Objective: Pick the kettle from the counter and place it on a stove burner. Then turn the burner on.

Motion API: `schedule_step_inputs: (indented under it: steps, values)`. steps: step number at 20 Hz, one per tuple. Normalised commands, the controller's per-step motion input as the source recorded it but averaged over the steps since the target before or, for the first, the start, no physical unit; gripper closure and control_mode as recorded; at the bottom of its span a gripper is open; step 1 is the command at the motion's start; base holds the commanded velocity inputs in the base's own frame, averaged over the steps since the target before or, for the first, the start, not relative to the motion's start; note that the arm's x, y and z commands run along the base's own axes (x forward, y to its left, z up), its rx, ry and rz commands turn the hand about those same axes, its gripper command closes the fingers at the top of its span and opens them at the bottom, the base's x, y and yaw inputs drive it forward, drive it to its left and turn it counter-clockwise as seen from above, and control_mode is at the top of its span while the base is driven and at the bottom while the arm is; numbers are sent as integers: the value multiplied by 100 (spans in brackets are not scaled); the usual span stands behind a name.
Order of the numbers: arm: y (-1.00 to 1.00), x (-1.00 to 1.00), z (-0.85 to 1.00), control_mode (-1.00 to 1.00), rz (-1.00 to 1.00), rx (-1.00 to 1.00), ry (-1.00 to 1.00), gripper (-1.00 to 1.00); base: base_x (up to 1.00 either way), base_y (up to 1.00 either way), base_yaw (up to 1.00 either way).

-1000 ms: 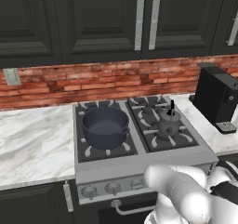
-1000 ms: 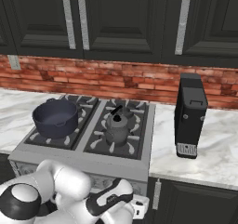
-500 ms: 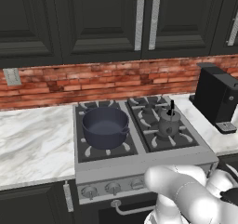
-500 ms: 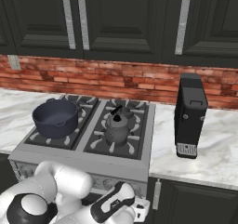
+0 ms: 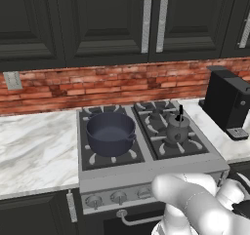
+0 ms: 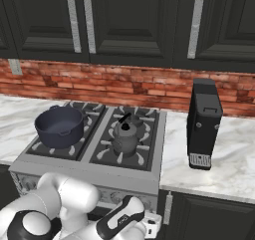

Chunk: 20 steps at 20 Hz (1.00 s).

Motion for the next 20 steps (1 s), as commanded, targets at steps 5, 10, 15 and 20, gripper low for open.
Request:
schedule_step_inputs:
  steps: [5,10,15,20]
  values:
    - [-2,0,0,-100,0,0,0,-100,0,0,0]
    - [0,3,0,-100,0,0,0,-100,0,0,0]
    - [0,11,0,-100,0,0,0,-100,0,0,0]
    - [0,14,0,-100,0,0,0,-100,0,0,0]
